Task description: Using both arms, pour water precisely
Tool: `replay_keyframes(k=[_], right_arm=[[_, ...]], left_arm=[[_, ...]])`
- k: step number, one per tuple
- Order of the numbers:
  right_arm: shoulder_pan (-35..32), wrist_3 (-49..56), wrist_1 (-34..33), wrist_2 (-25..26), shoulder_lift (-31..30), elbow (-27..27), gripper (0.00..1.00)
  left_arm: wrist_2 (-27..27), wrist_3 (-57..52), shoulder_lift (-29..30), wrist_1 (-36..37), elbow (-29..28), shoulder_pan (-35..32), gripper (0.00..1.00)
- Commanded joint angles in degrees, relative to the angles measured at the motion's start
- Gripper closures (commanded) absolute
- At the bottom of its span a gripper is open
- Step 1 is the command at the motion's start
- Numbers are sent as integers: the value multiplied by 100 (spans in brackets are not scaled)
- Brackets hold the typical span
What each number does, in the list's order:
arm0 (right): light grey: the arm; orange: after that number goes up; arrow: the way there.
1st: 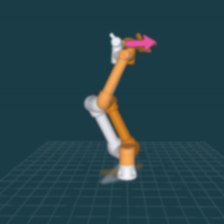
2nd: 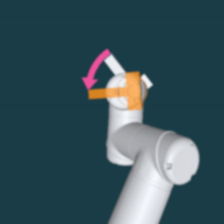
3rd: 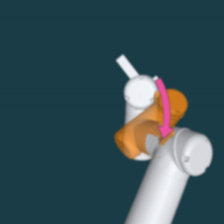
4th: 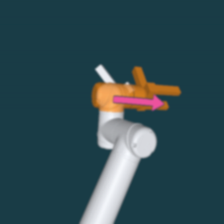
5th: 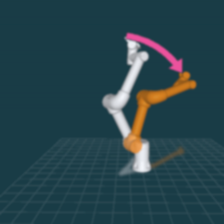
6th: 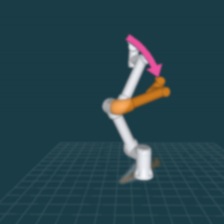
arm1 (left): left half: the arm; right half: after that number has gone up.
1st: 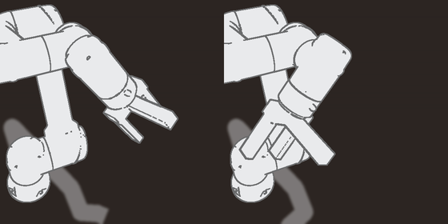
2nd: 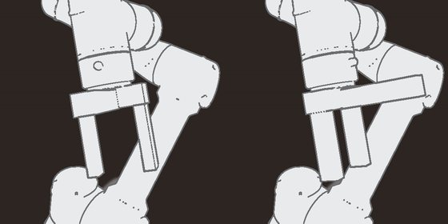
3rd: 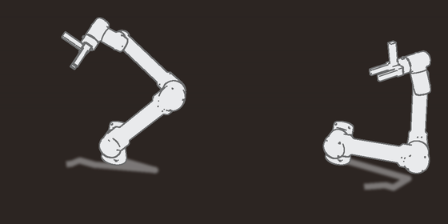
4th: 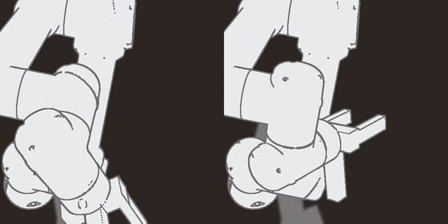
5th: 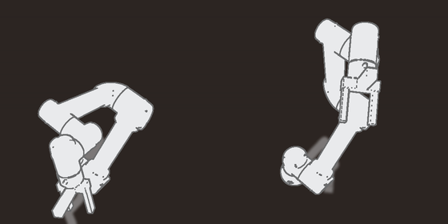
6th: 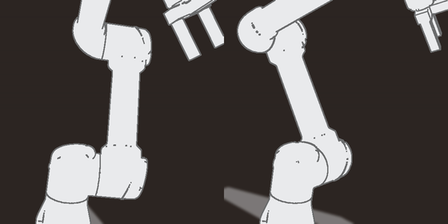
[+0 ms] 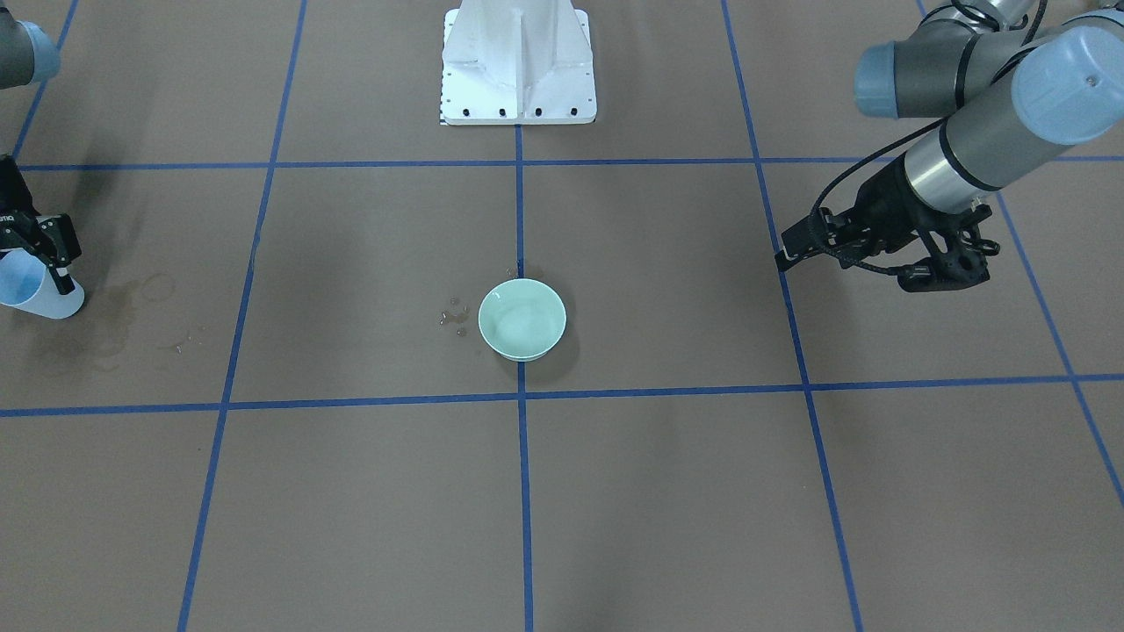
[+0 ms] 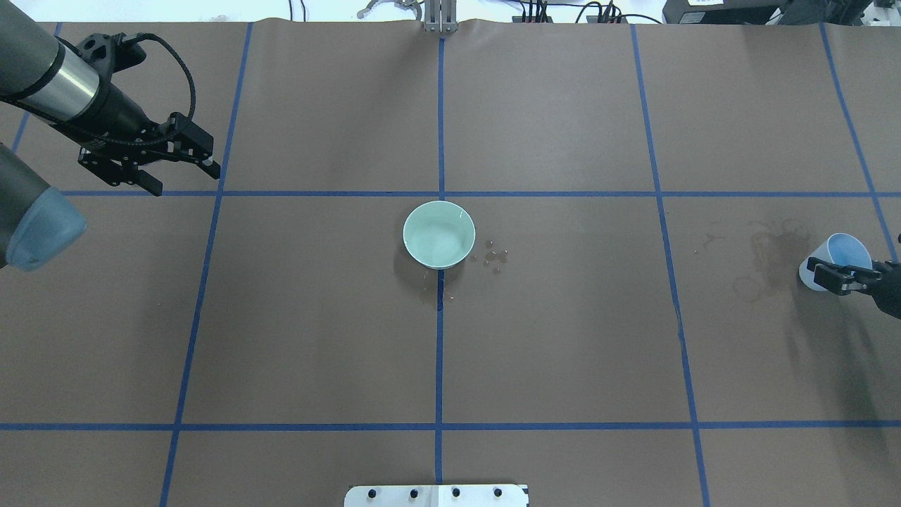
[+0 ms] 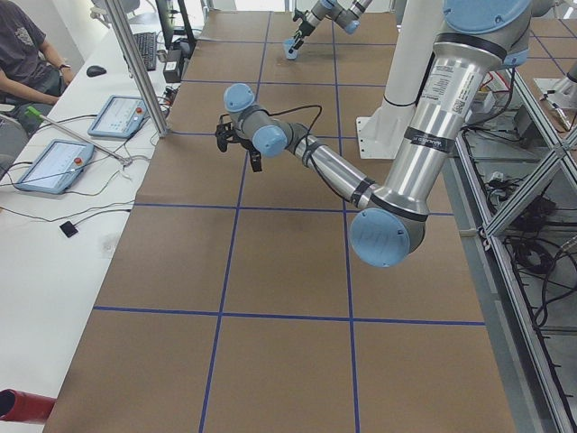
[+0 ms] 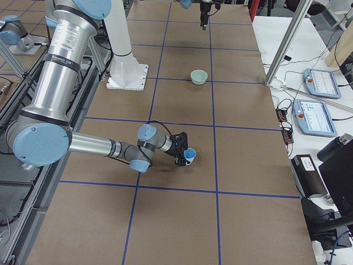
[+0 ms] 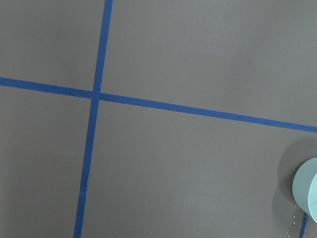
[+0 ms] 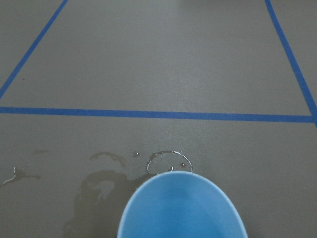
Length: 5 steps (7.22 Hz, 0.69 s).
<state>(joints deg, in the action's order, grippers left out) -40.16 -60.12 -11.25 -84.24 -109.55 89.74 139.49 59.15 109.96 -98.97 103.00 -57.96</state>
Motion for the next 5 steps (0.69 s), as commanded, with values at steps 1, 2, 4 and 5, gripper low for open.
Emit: replay_keyframes(k=[1,2,4,5], right_arm=[[26,0,0,31,4,-27,6],[26,0,0,66,4,-27,0],[0,43,0,-4,-22,78,0],[-18,70,0,-48,-57,201,0]], left_arm=[[-1,0,-1,9,0,4,1],[-1,0,8,9,0,4,1],[-1,9,17,18,0,4,1],[-1,9,17,18,0,4,1]])
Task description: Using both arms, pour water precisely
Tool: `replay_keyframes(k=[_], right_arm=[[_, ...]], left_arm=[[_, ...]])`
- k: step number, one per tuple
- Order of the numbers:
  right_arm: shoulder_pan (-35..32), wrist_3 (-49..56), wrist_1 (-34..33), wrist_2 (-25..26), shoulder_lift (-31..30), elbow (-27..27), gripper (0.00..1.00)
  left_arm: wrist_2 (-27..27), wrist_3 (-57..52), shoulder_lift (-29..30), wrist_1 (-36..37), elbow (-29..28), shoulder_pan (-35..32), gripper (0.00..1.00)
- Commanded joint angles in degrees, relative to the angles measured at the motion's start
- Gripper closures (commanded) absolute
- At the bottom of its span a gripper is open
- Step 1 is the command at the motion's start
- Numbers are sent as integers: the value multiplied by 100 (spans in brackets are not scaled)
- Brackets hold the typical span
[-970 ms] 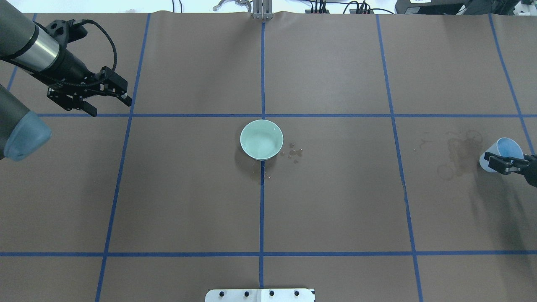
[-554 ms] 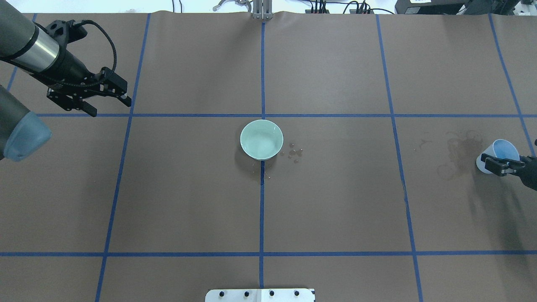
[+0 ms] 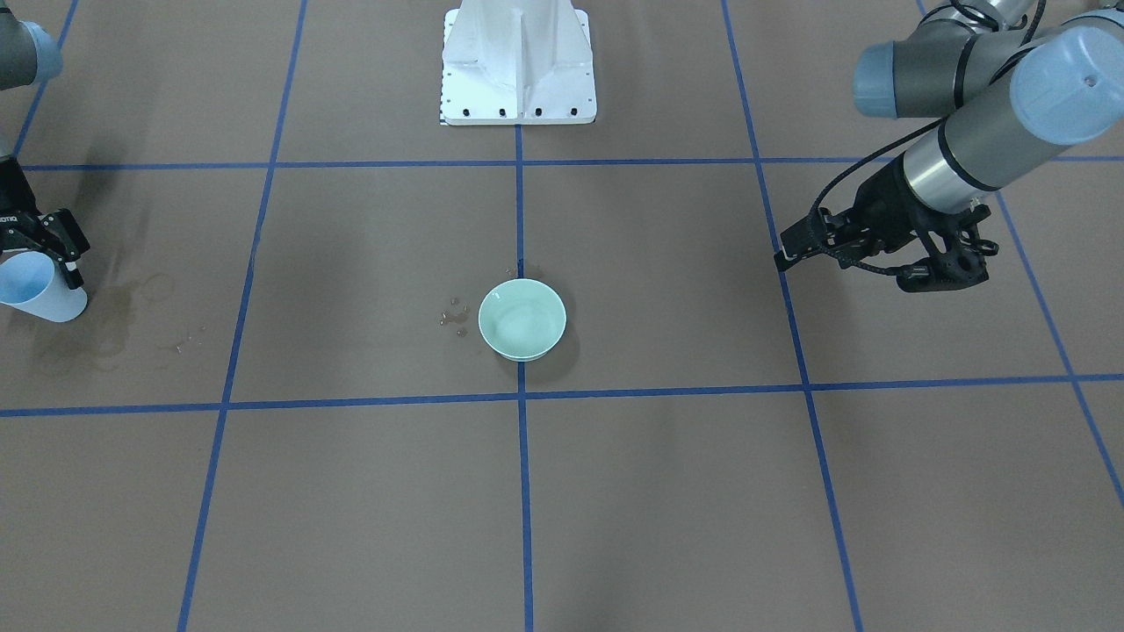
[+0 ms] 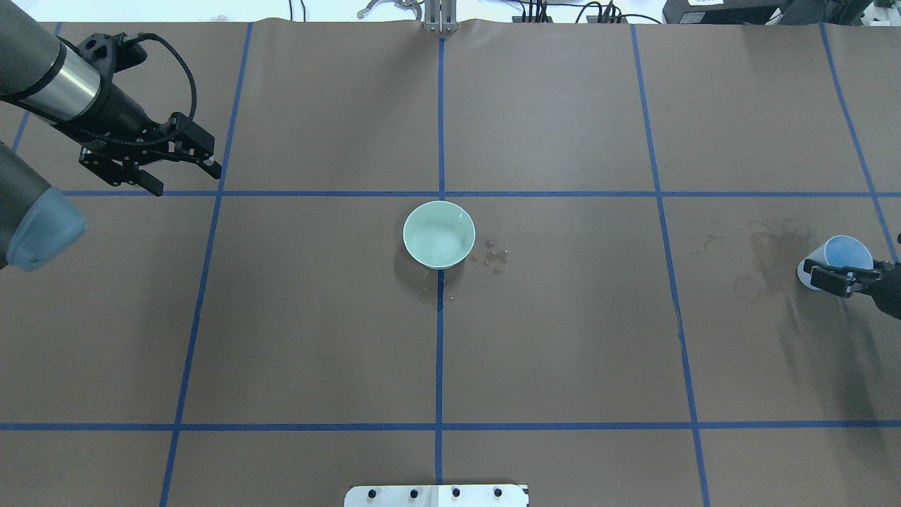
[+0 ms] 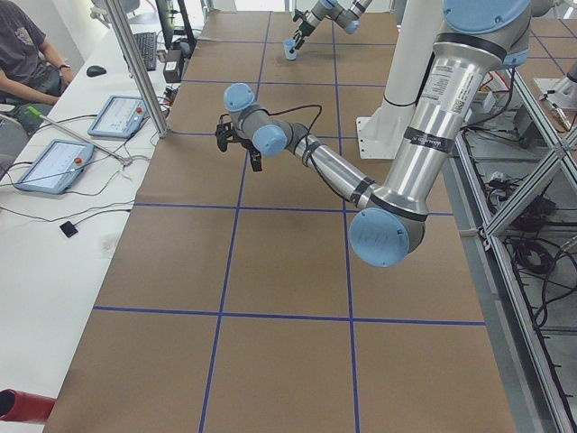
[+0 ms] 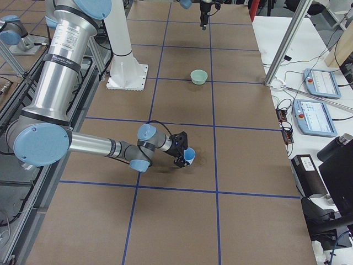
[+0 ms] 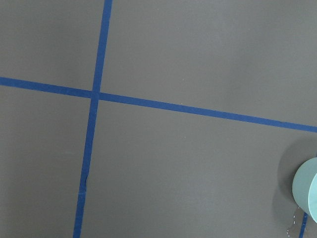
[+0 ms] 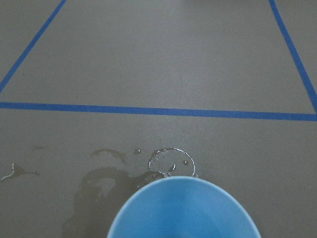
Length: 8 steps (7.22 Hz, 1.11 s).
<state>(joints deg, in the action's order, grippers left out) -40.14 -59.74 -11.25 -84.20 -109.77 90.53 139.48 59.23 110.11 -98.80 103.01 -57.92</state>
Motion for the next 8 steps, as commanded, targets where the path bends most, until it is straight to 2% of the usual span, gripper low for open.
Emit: replay_keyframes(k=[1,3,5,6,7,8], right_arm=[[-63,50,0,-105,-62,209,0],[-920,329,0,-1137,-44,228,0],[-1467,586,-61,-1675,-1,228,0],[-1835,595,-183,-2218,60,228,0],[-2231,778,-619,-2720,322,236,0],[-2609,1319,-1268,-3090,638,237,0]], left_arm=[[0,1,2,1,0,0,1],[0,1,2,1,0,0,1],[-35,19,72,10,-35,26,1],[-44,271,220,-16,-87,70,1],[-96,500,361,-16,-97,253,1],[-384,737,536,-8,-114,499,1]])
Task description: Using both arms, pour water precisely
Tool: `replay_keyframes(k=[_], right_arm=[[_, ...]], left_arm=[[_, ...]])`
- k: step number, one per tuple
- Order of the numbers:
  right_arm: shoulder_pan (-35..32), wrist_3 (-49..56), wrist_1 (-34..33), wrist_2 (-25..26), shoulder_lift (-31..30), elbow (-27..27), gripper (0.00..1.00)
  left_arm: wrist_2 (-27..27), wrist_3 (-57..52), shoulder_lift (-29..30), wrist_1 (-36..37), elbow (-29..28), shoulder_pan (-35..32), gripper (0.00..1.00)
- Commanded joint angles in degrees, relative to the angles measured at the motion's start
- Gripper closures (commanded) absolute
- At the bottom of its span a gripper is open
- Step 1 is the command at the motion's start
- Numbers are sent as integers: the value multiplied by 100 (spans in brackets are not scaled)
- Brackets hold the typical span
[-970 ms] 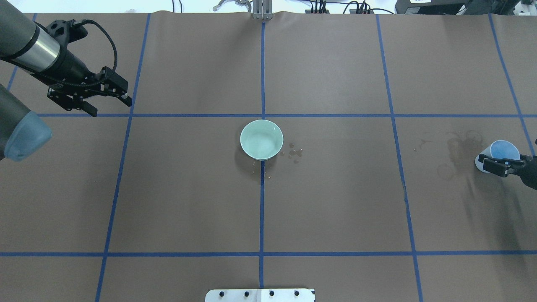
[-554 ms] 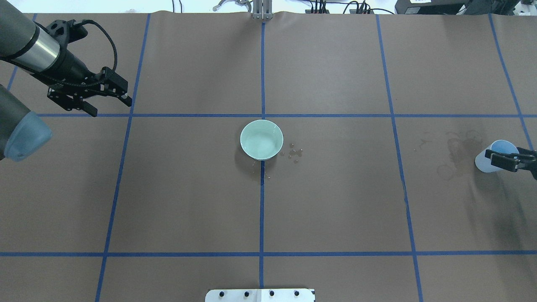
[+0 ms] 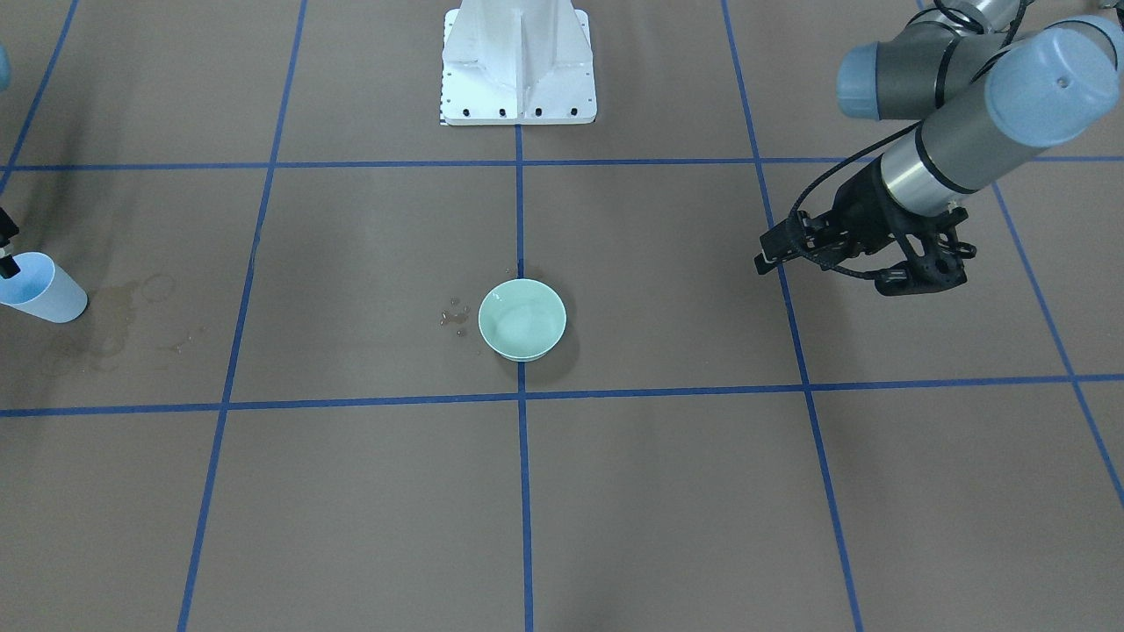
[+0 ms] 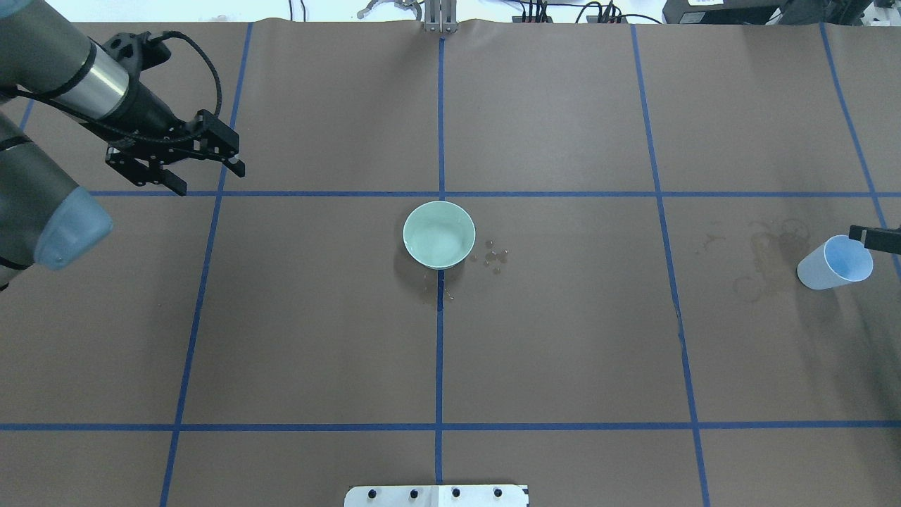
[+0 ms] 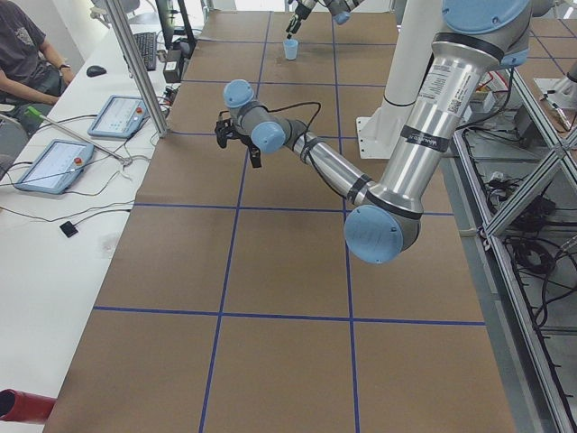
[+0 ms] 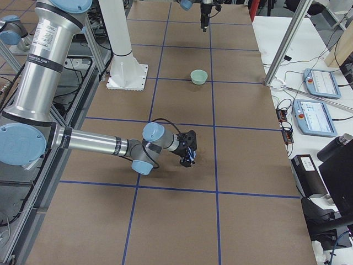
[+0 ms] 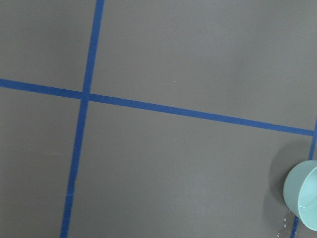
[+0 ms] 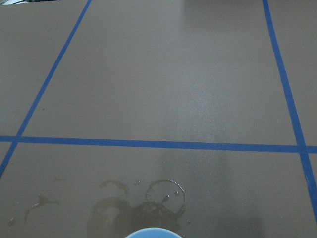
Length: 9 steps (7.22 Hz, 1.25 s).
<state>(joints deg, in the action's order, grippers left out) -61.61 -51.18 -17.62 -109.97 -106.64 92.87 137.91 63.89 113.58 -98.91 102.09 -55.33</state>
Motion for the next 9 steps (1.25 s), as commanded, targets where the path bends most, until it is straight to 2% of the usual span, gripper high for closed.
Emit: replay_keyframes(k=[1,4,6,7,9], right_arm=[[-797,1042,-1342,-795,693,-5,0],[-1843,2448,-3231,-1901,1476,-6,0],[-2319,3679,-4403,-2221,1803,3,0],[-2443,3972,-4669,-2352,1874,-5,0],[-2523,4856,-5457,-2424,1944,-14,0]], left_arm=[[-516,473,443,12,-118,529,1],[-1010,747,1663,-14,-1232,1162,1],[-1379,765,1956,-41,-1700,1479,0],[-1485,783,2053,-119,-1928,1638,0],[-1548,1177,2282,-1064,-2770,1797,1]])
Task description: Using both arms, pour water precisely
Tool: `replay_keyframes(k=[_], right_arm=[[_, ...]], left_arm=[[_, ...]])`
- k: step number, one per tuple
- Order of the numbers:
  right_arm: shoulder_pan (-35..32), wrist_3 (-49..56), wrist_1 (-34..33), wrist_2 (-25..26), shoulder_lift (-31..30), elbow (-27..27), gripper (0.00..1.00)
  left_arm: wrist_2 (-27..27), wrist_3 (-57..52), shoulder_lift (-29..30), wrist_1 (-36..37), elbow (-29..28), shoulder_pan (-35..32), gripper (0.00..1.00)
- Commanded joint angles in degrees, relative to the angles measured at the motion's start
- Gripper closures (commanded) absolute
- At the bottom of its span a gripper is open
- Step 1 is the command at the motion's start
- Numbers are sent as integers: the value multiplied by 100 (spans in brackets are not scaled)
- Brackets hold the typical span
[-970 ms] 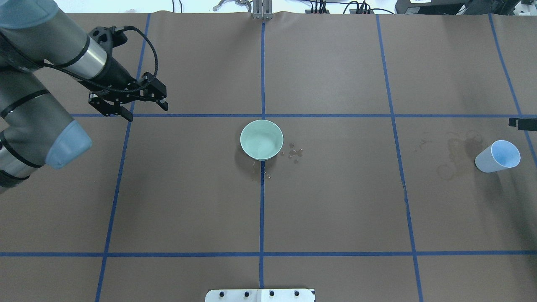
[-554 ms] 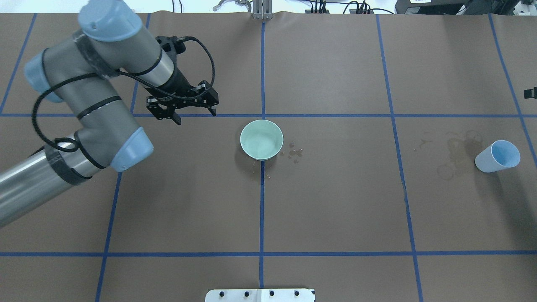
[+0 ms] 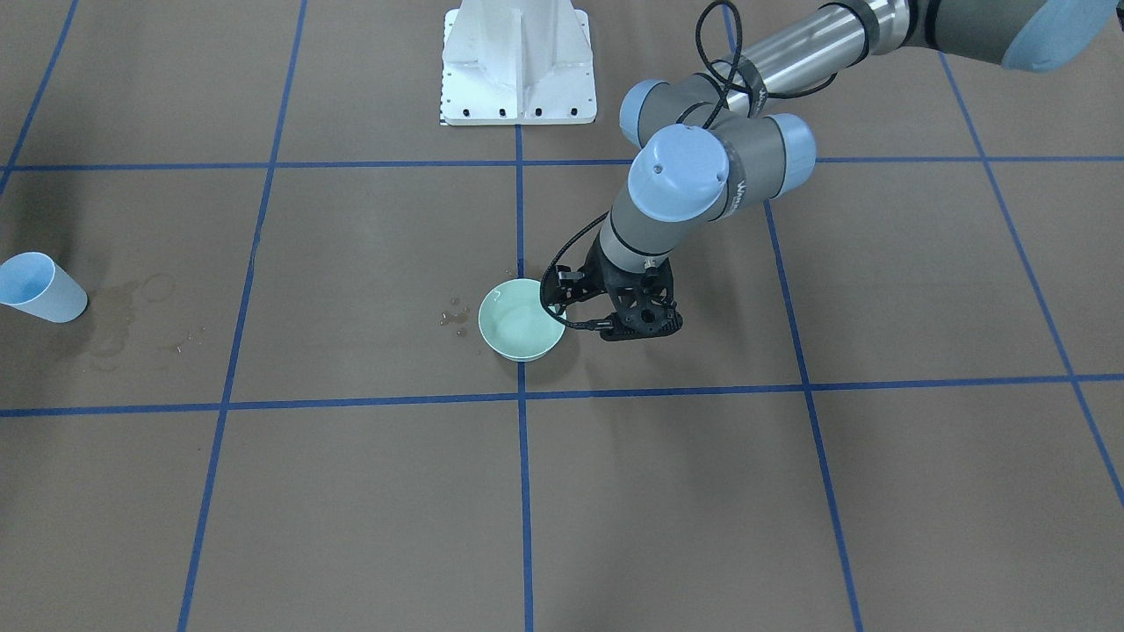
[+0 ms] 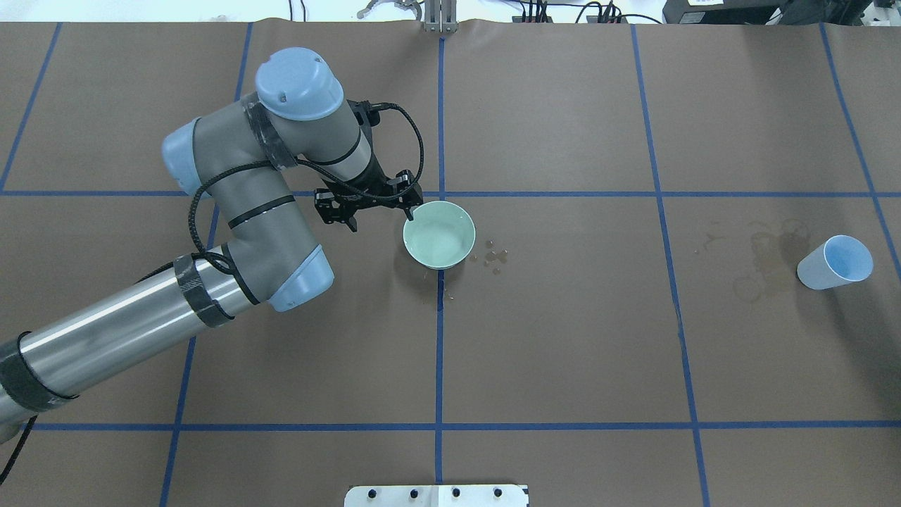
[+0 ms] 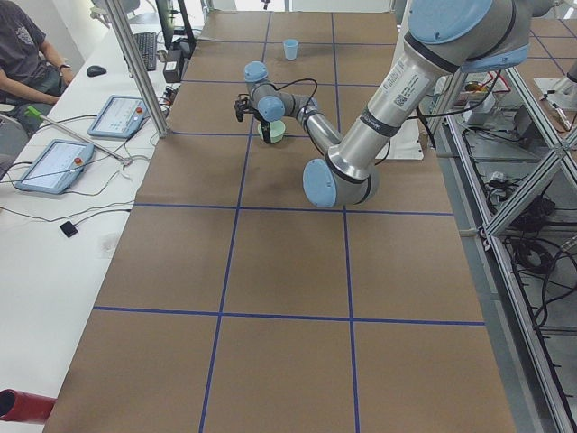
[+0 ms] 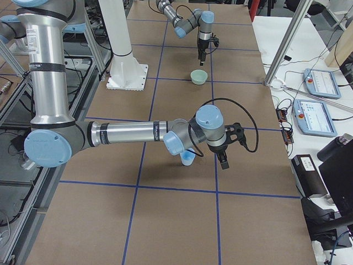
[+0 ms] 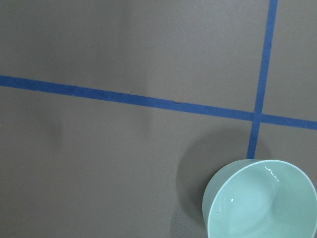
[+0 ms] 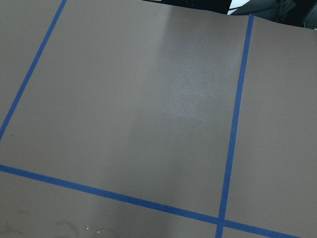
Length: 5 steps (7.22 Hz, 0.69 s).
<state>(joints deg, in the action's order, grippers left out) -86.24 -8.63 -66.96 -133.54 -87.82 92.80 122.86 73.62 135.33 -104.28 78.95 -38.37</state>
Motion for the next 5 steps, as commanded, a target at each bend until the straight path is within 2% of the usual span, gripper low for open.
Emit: replay_keyframes(k=[1,2,3,4,5], right_arm=[[-225,1235,-1346,-197,316,10,0],[-313,1755,-1955,-355,423,19,0],[-323,1934,-2178,-374,432,45,0],[-306,1944,-2302,-418,432,45,0],[-297,1953,-2312,-514,415,45,0]], left_arm=[[-43,214,108,-679,-590,119,1],[-43,240,117,-690,-600,145,7],[-43,258,117,-690,-600,189,23],[-43,328,117,-698,-600,189,45],[-43,459,152,-707,-600,189,85]])
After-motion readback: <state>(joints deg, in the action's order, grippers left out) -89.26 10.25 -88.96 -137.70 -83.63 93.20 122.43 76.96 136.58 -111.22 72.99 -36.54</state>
